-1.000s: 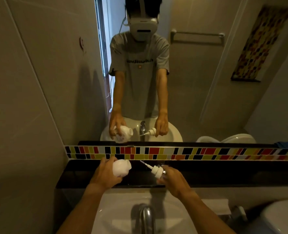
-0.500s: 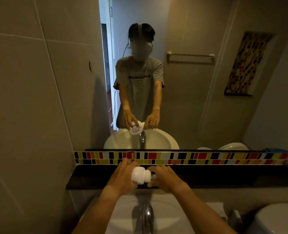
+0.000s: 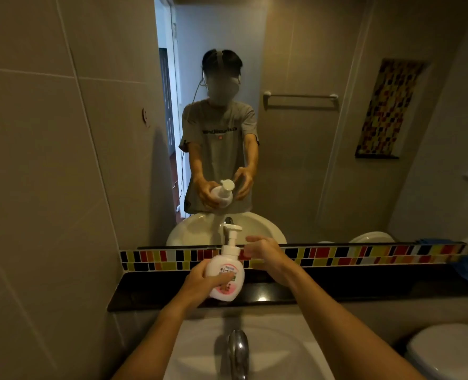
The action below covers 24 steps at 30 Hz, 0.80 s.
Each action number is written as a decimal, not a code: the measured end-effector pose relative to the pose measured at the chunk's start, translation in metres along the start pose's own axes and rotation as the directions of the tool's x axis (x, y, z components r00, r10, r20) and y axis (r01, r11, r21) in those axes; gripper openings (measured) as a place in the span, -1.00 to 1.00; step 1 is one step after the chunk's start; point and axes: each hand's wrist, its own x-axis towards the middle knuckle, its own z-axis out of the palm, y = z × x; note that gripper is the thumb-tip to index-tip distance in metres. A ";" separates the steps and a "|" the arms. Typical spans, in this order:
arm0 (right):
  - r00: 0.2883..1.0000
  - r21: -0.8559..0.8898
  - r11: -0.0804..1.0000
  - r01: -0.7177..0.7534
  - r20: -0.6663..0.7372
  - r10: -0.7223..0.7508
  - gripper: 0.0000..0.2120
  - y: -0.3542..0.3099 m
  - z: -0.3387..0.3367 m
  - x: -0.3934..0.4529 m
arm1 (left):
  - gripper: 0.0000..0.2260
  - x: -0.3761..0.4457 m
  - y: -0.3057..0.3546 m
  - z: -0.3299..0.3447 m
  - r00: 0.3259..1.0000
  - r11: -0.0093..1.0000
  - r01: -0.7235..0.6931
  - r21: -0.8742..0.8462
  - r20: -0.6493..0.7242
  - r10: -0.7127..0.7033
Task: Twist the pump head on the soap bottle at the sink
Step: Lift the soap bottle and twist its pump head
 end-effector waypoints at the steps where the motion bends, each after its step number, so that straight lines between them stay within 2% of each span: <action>1: 1.000 0.029 0.999 0.026 0.002 -0.027 -0.65 -0.002 0.005 0.000 | -0.56 0.000 0.006 0.004 0.999 0.999 -0.031 0.028 0.011 0.031; 4: 0.986 0.014 0.991 0.136 -0.103 -0.134 -0.85 -0.007 0.023 0.003 | -0.56 0.001 0.025 0.017 0.988 0.981 -0.139 0.137 -0.041 0.146; 7: 0.917 -0.137 0.973 0.184 -0.331 -0.220 -0.75 -0.009 0.041 0.010 | -0.47 0.005 0.034 0.023 0.952 0.951 -0.173 0.257 -0.203 0.228; 9: 0.888 -0.140 0.966 0.216 -0.383 -0.254 -0.69 -0.012 0.051 0.012 | -0.44 0.006 0.037 0.023 0.925 0.946 -0.183 0.269 -0.277 0.258; 12: 0.892 -0.022 0.972 0.236 -0.391 -0.226 -0.79 -0.019 0.055 0.010 | -0.39 0.006 0.043 0.014 0.921 0.966 -0.152 0.209 -0.324 0.215; 15: 0.908 0.081 0.972 0.219 -0.382 -0.173 -0.76 -0.023 0.049 0.008 | -0.40 0.007 0.046 0.001 0.935 0.966 -0.165 0.200 -0.281 0.218; 17: 0.946 0.104 0.978 0.179 -0.293 -0.142 -0.72 -0.026 0.047 0.008 | -0.45 0.005 0.048 -0.006 0.953 0.970 -0.174 0.172 -0.219 0.210; 20: 0.983 0.183 0.972 0.145 -0.138 -0.121 -0.73 -0.028 0.048 0.011 | -0.53 0.003 0.048 -0.014 0.988 0.988 -0.144 0.046 -0.056 0.147; 22: 0.983 0.166 0.973 0.163 -0.114 -0.145 -0.77 -0.026 0.050 0.013 | -0.52 0.001 0.046 -0.015 0.993 0.994 -0.113 -0.002 -0.011 0.113; 24: 0.966 0.027 0.978 0.207 -0.167 -0.199 -0.73 -0.023 0.053 0.013 | -0.48 -0.001 0.043 -0.013 0.978 0.981 -0.158 0.109 -0.118 0.171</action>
